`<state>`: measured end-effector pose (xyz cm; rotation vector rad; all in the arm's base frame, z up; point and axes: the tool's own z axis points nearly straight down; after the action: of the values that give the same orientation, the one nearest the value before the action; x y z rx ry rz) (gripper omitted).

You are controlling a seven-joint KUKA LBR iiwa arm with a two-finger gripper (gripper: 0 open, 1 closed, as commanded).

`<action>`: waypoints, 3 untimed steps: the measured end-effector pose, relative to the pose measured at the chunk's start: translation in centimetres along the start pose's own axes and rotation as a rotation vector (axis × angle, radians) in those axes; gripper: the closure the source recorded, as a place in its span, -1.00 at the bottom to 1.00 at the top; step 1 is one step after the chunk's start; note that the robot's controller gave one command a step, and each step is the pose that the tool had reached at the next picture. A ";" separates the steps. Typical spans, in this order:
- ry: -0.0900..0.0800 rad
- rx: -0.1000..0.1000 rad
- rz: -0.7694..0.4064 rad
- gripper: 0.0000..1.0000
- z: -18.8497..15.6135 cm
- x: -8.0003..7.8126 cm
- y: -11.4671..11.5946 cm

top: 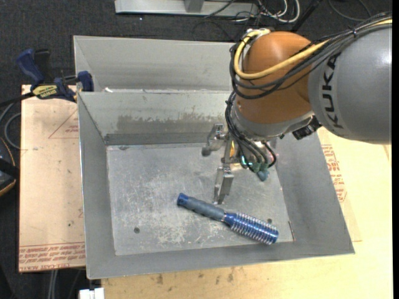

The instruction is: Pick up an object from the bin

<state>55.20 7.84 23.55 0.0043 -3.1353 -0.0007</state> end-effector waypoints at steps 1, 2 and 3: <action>-0.020 -0.004 0.113 -1.00 16.4 3.5 -4.6; -0.008 -0.001 0.257 -1.00 13.6 4.9 -5.5; -0.004 0.000 0.326 -1.00 13.0 6.7 -8.7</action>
Offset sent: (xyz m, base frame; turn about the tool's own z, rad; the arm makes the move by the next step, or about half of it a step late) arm -0.0394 -0.0472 -0.1655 0.1119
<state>48.41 -0.91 10.59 -0.5048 -3.0983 0.0009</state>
